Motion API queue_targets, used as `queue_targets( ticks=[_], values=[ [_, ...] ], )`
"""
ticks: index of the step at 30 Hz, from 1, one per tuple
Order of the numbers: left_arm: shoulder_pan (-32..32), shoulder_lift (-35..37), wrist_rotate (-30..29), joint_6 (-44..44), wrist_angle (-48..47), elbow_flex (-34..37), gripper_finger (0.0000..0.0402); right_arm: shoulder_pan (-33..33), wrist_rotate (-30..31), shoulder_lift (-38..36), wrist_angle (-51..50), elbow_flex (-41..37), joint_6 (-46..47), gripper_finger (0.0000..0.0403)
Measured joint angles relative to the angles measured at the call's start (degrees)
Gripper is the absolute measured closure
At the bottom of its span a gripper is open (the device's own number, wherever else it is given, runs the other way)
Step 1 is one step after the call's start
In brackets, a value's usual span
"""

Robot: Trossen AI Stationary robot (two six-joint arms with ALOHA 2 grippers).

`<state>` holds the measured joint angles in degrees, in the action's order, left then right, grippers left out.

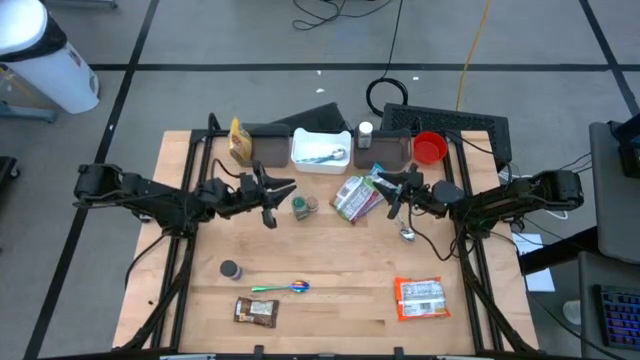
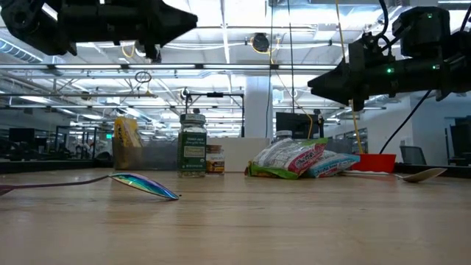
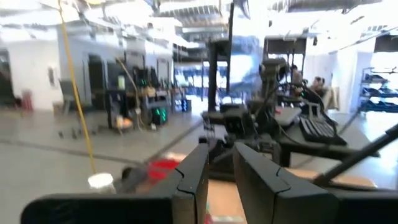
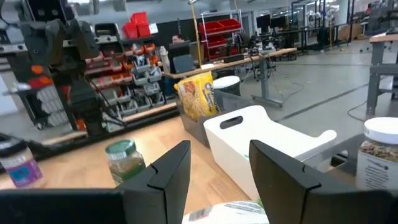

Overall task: Pick & Place Food Item
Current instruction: Put the green seasoning bottle into the right black bin

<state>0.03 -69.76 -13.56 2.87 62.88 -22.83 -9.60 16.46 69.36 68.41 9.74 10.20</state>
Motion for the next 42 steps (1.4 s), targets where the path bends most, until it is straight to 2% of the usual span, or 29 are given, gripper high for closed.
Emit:
queue_targets(
  ticks=[8,16,25,31,38,42],
  values=[
    [2.4,0.0,0.0,1.4,4.5,0.0,0.0320,0.8,-0.6,0.0,3.4,0.0,8.6,0.0248],
    [2.8,0.0,1.7,-4.3,-1.1,0.0,0.0320,5.5,-7.8,0.0,3.4,0.0,20.3,0.0248],
    [3.5,0.0,1.5,-0.3,-8.4,0.0,0.0320,11.1,-2.9,0.0,3.4,0.0,16.2,0.0248],
    [5.9,0.0,1.5,6.0,-15.3,0.0,0.0320,12.1,-3.0,0.0,4.3,0.0,15.6,0.0248],
    [9.5,0.0,1.4,5.0,-25.2,0.0,0.0320,12.5,-3.2,0.0,5.3,0.0,13.0,0.0248],
    [9.5,0.0,1.5,4.1,-26.7,0.0,0.0320,12.5,-3.2,0.0,5.6,0.0,12.8,0.0248]
  ],
)
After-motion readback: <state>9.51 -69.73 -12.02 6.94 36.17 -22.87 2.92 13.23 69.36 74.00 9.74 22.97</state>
